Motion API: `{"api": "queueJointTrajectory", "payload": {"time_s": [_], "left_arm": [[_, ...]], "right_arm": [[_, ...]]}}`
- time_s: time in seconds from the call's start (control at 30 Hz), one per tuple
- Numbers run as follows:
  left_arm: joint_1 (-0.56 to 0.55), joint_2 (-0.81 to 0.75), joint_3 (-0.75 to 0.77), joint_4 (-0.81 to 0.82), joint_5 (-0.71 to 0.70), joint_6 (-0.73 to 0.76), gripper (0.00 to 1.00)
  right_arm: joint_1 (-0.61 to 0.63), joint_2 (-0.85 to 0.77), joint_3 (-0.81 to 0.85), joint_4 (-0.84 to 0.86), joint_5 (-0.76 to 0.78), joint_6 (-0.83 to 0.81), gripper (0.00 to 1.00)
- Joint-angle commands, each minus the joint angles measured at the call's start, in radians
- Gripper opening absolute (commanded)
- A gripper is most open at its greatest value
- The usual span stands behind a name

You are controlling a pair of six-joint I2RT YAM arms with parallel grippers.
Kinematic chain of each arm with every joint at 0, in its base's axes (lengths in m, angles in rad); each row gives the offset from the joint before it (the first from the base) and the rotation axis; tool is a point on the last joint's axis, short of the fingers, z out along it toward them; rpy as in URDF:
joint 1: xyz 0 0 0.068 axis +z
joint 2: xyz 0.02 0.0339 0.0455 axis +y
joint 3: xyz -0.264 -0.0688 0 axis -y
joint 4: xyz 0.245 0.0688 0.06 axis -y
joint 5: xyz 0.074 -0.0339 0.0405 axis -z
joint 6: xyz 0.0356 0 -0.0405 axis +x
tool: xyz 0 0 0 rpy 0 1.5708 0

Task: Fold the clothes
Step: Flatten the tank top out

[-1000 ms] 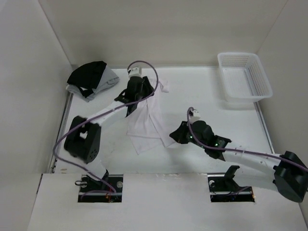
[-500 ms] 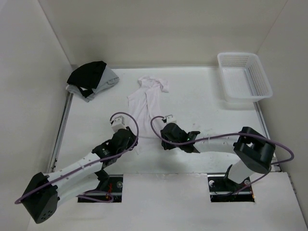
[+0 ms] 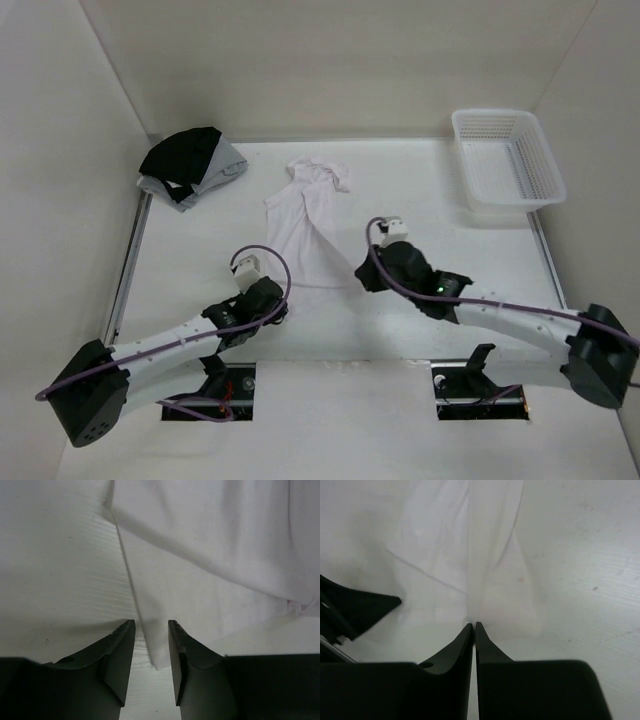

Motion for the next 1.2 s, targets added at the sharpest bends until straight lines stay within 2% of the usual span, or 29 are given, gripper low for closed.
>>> {"api": "queueJointTrajectory", "payload": {"time_s": [0.0, 0.07, 0.13, 0.2, 0.27, 0.3, 0.4, 0.5, 0.6, 0.67, 0.9, 1.0, 1.17], "left_arm": [[-0.016, 0.074, 0.006, 0.037, 0.019, -0.018, 0.23], [-0.01, 0.083, 0.004, 0.054, 0.011, -0.018, 0.11], [0.015, 0.053, 0.001, 0.049, 0.005, -0.015, 0.05], [0.053, -0.018, -0.008, 0.042, -0.012, -0.004, 0.03], [0.113, -0.088, -0.011, 0.014, -0.024, 0.007, 0.02], [0.148, -0.12, -0.011, -0.001, -0.027, 0.019, 0.02], [0.248, -0.191, -0.005, -0.044, -0.004, 0.069, 0.02], [0.306, -0.23, 0.0, -0.099, 0.024, 0.099, 0.12], [0.313, -0.256, -0.013, -0.13, 0.045, 0.076, 0.26], [0.299, -0.262, -0.003, -0.159, 0.036, 0.056, 0.3], [0.253, -0.247, 0.059, -0.329, 0.007, -0.015, 0.32], [0.231, -0.234, 0.076, -0.402, -0.002, -0.053, 0.32], [0.204, -0.205, 0.076, -0.387, -0.007, -0.078, 0.33]], "right_arm": [[-0.15, -0.124, -0.094, 0.064, -0.16, 0.04, 0.09], [-0.248, -0.182, -0.151, 0.101, -0.238, 0.072, 0.09], [-0.344, -0.244, -0.215, 0.132, -0.274, 0.121, 0.09], [-0.454, -0.304, -0.286, 0.167, -0.305, 0.169, 0.11], [-0.554, -0.336, -0.343, 0.211, -0.337, 0.218, 0.21], [-0.594, -0.341, -0.366, 0.243, -0.361, 0.233, 0.23], [-0.654, -0.319, -0.377, 0.265, -0.383, 0.22, 0.26], [-0.622, -0.327, -0.364, 0.238, -0.33, 0.18, 0.35], [-0.512, -0.31, -0.314, 0.177, -0.294, 0.132, 0.38], [-0.47, -0.278, -0.283, 0.146, -0.265, 0.123, 0.39], [-0.429, -0.131, -0.206, 0.112, -0.202, 0.071, 0.44], [-0.402, -0.036, -0.163, 0.119, -0.199, 0.062, 0.41], [-0.393, 0.064, -0.12, 0.133, -0.191, 0.051, 0.32]]}}
